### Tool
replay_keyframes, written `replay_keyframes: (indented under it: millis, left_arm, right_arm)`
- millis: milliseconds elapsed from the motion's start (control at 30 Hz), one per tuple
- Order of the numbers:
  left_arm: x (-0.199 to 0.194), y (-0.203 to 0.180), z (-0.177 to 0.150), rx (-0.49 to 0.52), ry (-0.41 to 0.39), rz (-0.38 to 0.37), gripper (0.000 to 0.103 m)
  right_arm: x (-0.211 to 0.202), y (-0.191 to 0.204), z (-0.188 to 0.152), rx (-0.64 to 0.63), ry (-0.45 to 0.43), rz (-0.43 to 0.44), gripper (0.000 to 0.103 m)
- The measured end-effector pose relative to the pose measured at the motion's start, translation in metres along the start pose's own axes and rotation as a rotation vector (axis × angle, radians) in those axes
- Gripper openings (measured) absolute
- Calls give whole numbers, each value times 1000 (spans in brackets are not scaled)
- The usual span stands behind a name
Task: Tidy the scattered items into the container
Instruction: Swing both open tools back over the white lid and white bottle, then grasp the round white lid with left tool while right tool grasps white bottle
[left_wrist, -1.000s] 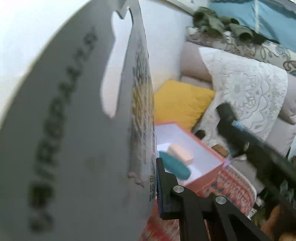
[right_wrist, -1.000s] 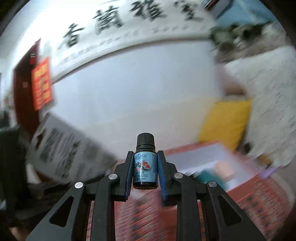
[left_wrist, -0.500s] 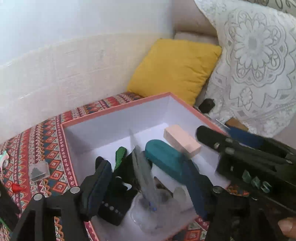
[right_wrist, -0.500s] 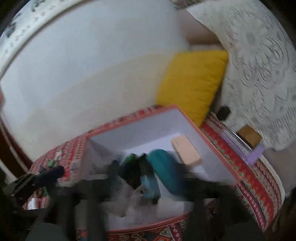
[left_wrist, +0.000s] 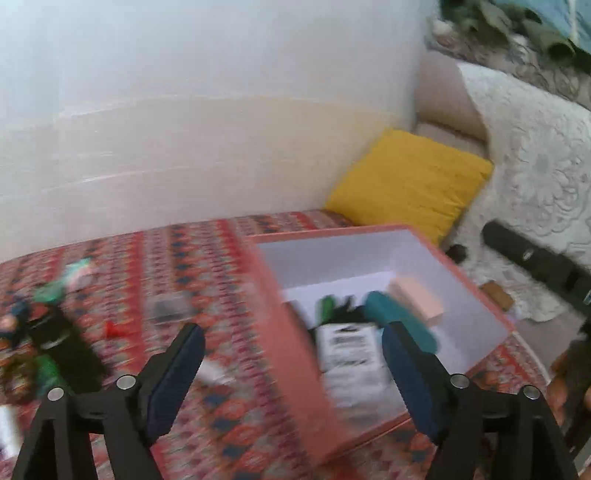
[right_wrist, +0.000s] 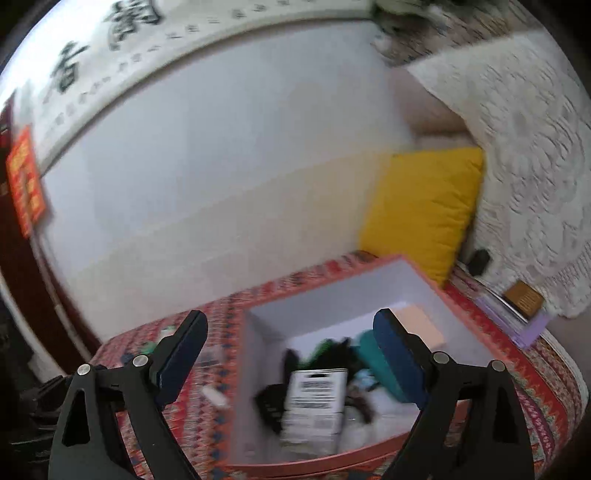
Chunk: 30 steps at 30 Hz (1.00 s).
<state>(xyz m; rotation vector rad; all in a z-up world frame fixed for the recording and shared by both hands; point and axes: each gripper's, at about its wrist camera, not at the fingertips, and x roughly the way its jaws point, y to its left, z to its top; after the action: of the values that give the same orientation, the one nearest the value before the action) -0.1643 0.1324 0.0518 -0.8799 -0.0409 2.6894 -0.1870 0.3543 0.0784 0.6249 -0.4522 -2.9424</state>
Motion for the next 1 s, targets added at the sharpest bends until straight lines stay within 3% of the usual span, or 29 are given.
replay_keyframes:
  millis: [300,433,533,667,800,1000]
  left_arm:
    - [-70,146,-68,-129,10,248,87]
    - [-77,216,-107,-184,56,355,89]
    - [-71,261,-132,-202,109,408,89]
    - [-53,307,-155,-225,181,420,89]
    - [-31,337,-172,-230,240,407,89]
    - [-3,363,-177,-284,277,338,89]
  right_arm:
    - [11,147,-42,-184,77,206,97]
    - [35,210,-82,-236,200,332,97]
    - [55,256,-120,-298,294,380,97]
    - [85,312,-170,-362,404,398,97]
    - [117,354,-206,-345,518,439,97]
    - [169,397,-237,-355,588,406,92]
